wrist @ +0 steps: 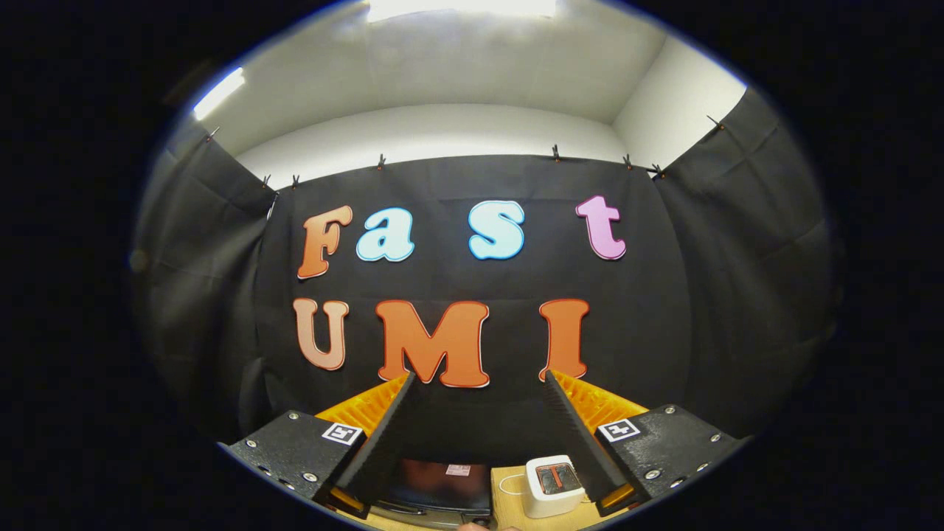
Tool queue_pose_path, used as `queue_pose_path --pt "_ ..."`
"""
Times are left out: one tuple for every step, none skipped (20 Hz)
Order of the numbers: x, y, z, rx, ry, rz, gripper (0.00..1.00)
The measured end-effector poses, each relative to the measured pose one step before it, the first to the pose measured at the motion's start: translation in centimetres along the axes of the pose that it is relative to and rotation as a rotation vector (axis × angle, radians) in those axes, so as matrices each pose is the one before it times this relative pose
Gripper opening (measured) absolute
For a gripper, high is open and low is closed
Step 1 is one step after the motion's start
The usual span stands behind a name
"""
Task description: Open the toaster oven, put the food inside, and close the toaster oven door.
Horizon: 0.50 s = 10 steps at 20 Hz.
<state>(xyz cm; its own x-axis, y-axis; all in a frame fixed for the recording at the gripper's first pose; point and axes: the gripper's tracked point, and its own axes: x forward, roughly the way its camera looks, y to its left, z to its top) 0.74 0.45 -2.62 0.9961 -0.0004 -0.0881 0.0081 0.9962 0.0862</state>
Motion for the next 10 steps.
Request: queue_pose_path --pt "-0.083 0.507 -1.250 -0.00570 0.02535 0.00815 1.00" --pt "0.115 0.492 -1.246 -0.00362 0.02799 0.00631 1.00" --pt "0.160 0.540 -1.231 0.00066 0.02859 0.00855 1.00" --pt "0.154 0.596 -1.014 0.00700 0.02378 0.00712 1.00" --pt "0.215 0.729 -0.971 0.01436 0.02109 0.01190 1.00" --pt "0.188 0.972 -0.773 0.01756 0.01712 0.01760 1.00" --pt "0.289 0.894 -0.957 0.01640 0.01811 0.01559 1.00" --pt "0.339 0.824 -0.950 0.01151 0.01768 0.01499 1.00" --pt "0.359 0.597 -0.946 0.00570 0.01745 0.00555 1.00" --pt "0.351 0.480 -1.062 0.00278 0.01731 0.00608 1.00"
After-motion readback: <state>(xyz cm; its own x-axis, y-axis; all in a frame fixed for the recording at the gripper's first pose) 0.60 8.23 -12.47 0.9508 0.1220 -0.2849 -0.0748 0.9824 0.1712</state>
